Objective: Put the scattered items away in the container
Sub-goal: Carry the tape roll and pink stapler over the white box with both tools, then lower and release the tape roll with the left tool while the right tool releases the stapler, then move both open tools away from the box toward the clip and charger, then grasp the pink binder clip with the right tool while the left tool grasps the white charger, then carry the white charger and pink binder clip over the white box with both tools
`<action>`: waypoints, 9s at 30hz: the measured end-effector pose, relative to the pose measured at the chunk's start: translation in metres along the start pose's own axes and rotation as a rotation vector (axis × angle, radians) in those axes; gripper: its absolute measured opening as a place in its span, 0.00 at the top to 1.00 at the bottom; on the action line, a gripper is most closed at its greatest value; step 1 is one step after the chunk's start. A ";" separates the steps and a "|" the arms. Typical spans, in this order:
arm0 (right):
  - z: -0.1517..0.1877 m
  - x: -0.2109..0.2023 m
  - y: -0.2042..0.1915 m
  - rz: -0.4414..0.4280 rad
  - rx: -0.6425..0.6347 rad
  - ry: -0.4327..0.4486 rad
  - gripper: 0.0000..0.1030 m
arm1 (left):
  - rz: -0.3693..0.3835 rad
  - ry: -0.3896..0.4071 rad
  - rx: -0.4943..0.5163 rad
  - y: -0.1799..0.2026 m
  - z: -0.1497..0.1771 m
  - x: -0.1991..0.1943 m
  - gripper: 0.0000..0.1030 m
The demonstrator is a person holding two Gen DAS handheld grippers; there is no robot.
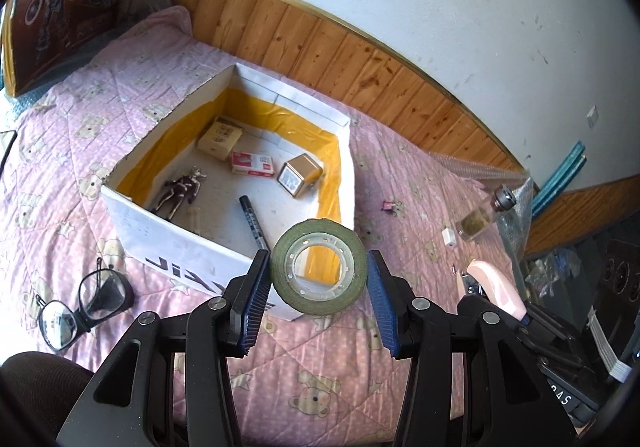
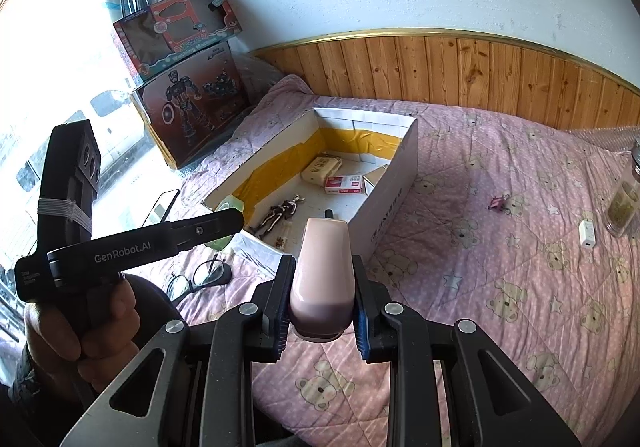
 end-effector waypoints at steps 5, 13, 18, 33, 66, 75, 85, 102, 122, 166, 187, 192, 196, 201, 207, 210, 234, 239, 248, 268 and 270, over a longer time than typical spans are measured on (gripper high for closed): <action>-0.006 0.009 -0.006 -0.006 -0.011 -0.005 0.74 | -0.005 0.004 -0.005 -0.008 -0.008 0.004 0.52; -0.018 0.027 -0.012 -0.016 -0.026 -0.017 0.74 | -0.012 0.005 -0.013 -0.019 -0.023 0.015 0.52; -0.025 0.037 -0.012 -0.019 -0.031 -0.022 0.74 | -0.019 0.002 -0.018 -0.025 -0.031 0.023 0.52; -0.038 0.072 -0.005 -0.031 -0.028 -0.052 0.74 | -0.047 -0.010 -0.029 -0.044 -0.051 0.048 0.52; -0.066 0.151 0.003 -0.049 -0.088 -0.151 0.73 | -0.155 -0.132 0.014 -0.067 -0.062 0.100 0.52; -0.076 0.173 0.007 -0.037 -0.137 -0.191 0.73 | -0.171 -0.171 0.065 -0.063 -0.057 0.111 0.52; -0.077 0.202 0.008 -0.023 -0.208 -0.270 0.73 | -0.225 -0.201 0.135 -0.061 -0.049 0.121 0.52; -0.083 0.243 0.020 0.052 -0.274 -0.378 0.73 | -0.250 -0.279 0.059 -0.081 -0.040 0.135 0.51; -0.078 0.214 0.021 0.042 -0.205 -0.357 0.73 | -0.211 -0.251 0.006 -0.081 -0.046 0.129 0.48; -0.019 0.068 0.259 0.111 0.344 0.009 0.65 | 0.018 -0.208 0.215 0.152 -0.017 0.152 0.47; -0.049 0.236 0.293 0.101 -0.243 -0.218 0.66 | 0.002 -0.281 0.133 0.141 -0.002 0.221 0.47; -0.042 0.206 0.303 0.087 -0.122 -0.207 0.67 | 0.019 -0.304 0.155 0.160 -0.002 0.237 0.47; -0.009 0.148 0.326 0.100 0.010 -0.281 0.67 | 0.055 -0.323 0.200 0.195 -0.002 0.254 0.47; 0.037 0.064 0.370 0.189 0.159 -0.319 0.67 | 0.121 -0.376 0.281 0.263 0.010 0.294 0.45; 0.068 -0.016 0.422 0.265 0.444 -0.218 0.67 | 0.116 -0.441 0.449 0.340 0.037 0.368 0.44; 0.067 -0.033 0.431 0.270 0.499 -0.166 0.67 | 0.040 -0.451 0.512 0.355 0.052 0.408 0.44; 0.046 -0.040 0.403 0.286 0.372 -0.090 0.67 | 0.037 -0.296 0.443 0.299 0.039 0.284 0.70; 0.043 -0.050 0.372 0.262 0.385 -0.039 0.67 | -0.025 -0.238 0.486 0.283 0.030 0.234 0.70; 0.041 -0.053 0.289 0.168 0.367 -0.013 0.67 | -0.042 -0.161 0.471 0.267 0.019 0.163 0.70; 0.031 -0.062 0.168 0.091 0.252 0.005 0.66 | -0.020 -0.058 0.377 0.215 0.016 0.063 0.70; 0.029 -0.062 0.157 0.083 0.238 0.005 0.66 | -0.019 -0.049 0.364 0.207 0.015 0.055 0.70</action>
Point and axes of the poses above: each gripper's, at about its wrist camera, not at the fingertips, and x roughly the way its jaws point, y to its right, z to its underside, the point moved 7 cm from there along x, roughly the way its jaws point, and after that the axes turned 2 degrees about x, right-handed, at the moved point
